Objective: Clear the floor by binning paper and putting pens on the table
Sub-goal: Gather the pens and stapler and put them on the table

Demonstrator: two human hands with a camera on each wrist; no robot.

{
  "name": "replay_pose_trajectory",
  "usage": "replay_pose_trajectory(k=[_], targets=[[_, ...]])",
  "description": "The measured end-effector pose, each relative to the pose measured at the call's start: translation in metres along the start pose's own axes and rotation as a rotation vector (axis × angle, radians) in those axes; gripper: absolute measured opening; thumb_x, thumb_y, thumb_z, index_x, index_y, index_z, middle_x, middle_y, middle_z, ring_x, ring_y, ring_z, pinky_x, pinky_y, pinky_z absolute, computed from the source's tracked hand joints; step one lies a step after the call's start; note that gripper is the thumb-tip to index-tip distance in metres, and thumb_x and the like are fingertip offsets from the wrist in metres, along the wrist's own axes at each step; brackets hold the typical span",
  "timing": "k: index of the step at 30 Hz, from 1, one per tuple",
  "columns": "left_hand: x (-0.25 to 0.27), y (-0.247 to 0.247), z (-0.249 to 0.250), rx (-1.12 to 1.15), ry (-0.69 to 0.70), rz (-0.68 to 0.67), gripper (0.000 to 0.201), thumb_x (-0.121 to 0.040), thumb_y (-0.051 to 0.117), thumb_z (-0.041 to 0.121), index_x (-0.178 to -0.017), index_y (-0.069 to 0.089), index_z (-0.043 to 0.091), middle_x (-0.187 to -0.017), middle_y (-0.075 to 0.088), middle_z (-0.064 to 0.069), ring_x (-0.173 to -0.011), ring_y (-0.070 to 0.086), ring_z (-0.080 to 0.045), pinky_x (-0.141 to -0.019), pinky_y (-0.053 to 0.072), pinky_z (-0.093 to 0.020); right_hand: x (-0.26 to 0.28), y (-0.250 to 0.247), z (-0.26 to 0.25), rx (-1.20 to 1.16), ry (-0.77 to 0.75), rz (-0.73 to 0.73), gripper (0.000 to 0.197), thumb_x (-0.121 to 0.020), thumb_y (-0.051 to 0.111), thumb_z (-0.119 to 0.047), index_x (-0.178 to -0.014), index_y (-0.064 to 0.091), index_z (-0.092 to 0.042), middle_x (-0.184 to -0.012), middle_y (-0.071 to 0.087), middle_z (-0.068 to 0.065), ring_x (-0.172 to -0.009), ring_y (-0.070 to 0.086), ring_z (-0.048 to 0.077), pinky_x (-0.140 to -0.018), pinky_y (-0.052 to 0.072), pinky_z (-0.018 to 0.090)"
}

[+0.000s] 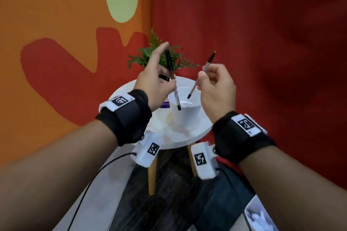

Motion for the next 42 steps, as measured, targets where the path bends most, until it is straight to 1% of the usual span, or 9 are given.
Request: replay_pose_trajectory(k=[5, 10, 15, 18, 22, 31, 36, 39, 42], targets=[[-0.02, 0.014, -0.01, -0.02, -0.012, -0.021, 0.077, -0.079, 0.065, 0.006, -0.13, 0.031, 0.052, -0.088, 0.063, -0.011, -0.063, 0.066, -0.03, -0.062, 0.057, -0.049, -0.013, 0.028, 0.029, 0.397, 0.086, -0.175, 0.01, -0.086, 0.062, -0.027, -0.095, 0.066, -0.024, -0.086, 0.071, -0.003, -0.088, 0.064, 0.023, -0.081, 0.05, 0.035], [-0.02, 0.022, -0.011, -0.149, 0.013, -0.064, 0.074, -0.087, 0.062, 0.008, -0.136, 0.026, 0.048, -0.087, 0.062, -0.001, -0.068, 0.065, -0.019, -0.067, 0.057, -0.039, -0.016, 0.035, 0.06, 0.863, 0.185, -0.3, 0.016, -0.088, 0.06, -0.038, -0.095, 0.072, -0.03, -0.116, 0.056, 0.0, -0.119, 0.042, 0.028, -0.092, 0.033, 0.041], [-0.025, 0.03, -0.016, -0.196, 0.0, -0.123, 0.072, -0.089, 0.062, 0.012, -0.139, 0.024, 0.047, -0.084, 0.06, 0.007, -0.071, 0.065, -0.023, -0.069, 0.057, -0.042, -0.016, 0.048, 0.073, 0.989, 0.319, -0.431, 0.038, -0.086, 0.06, -0.052, -0.112, 0.069, -0.027, -0.129, 0.043, 0.001, -0.124, 0.034, 0.03, -0.097, 0.03, 0.044], [-0.036, 0.032, -0.008, -0.229, 0.036, -0.106, 0.071, -0.088, 0.063, 0.013, -0.14, 0.025, 0.045, -0.083, 0.06, 0.006, -0.072, 0.064, -0.019, -0.073, 0.055, -0.038, -0.011, 0.05, 0.071, 0.962, 0.303, -0.455, 0.039, -0.089, 0.055, -0.055, -0.116, 0.067, -0.029, -0.129, 0.046, 0.002, -0.125, 0.036, 0.028, -0.099, 0.031, 0.044], [-0.052, 0.03, -0.007, -0.246, 0.017, -0.034, 0.073, -0.089, 0.062, 0.009, -0.141, 0.024, 0.041, -0.083, 0.061, -0.002, -0.068, 0.062, -0.019, -0.065, 0.052, -0.032, -0.003, 0.038, 0.062, 0.871, 0.256, -0.419, 0.033, -0.092, 0.054, -0.05, -0.115, 0.069, -0.031, -0.13, 0.049, 0.002, -0.127, 0.039, 0.028, -0.102, 0.033, 0.045], [-0.038, 0.067, -0.061, -0.345, -0.167, -0.131, 0.062, -0.088, 0.059, 0.008, -0.132, 0.029, 0.04, -0.082, 0.064, -0.003, -0.073, 0.065, -0.026, -0.067, 0.058, -0.044, 0.031, 0.011, 0.053, 0.579, 0.127, -0.292, 0.029, -0.092, 0.055, -0.035, -0.12, 0.06, -0.034, -0.132, 0.047, -0.006, -0.126, 0.041, 0.02, -0.1, 0.031, 0.039], [-0.039, 0.079, -0.078, -0.506, -0.172, -0.126, 0.061, -0.087, 0.061, 0.019, -0.138, 0.03, 0.036, -0.109, 0.061, -0.004, -0.114, 0.046, -0.03, -0.091, 0.046, -0.049, 0.052, 0.002, 0.065, 0.538, 0.043, -0.279, 0.034, -0.087, 0.057, -0.023, -0.119, 0.058, -0.033, -0.129, 0.046, -0.008, -0.123, 0.042, 0.018, -0.098, 0.032, 0.034], [-0.039, 0.076, -0.078, -0.563, -0.147, -0.13, 0.06, -0.087, 0.06, 0.023, -0.139, 0.032, 0.035, -0.121, 0.052, -0.006, -0.116, 0.041, -0.031, -0.096, 0.042, -0.049, 0.058, -0.003, 0.072, 0.467, 0.041, -0.262, 0.033, -0.083, 0.056, -0.014, -0.111, 0.06, -0.03, -0.121, 0.049, -0.006, -0.116, 0.046, 0.02, -0.099, 0.036, 0.036], [-0.027, 0.072, -0.057, -0.532, 0.015, -0.12, 0.051, -0.084, 0.057, 0.019, -0.131, 0.041, 0.029, -0.114, 0.047, -0.005, -0.11, 0.04, -0.028, -0.095, 0.04, -0.043, 0.069, -0.015, 0.079, 0.373, 0.016, -0.187, 0.029, -0.072, 0.053, -0.002, -0.091, 0.055, -0.024, -0.098, 0.048, -0.007, -0.095, 0.051, 0.024, -0.087, 0.045, 0.044]])
Point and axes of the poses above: each hand's wrist, its own x-axis away from the middle knuckle, its own y-axis out of the palm, z = x × y, the point moved 7 cm from there along -x, towards the middle knuckle
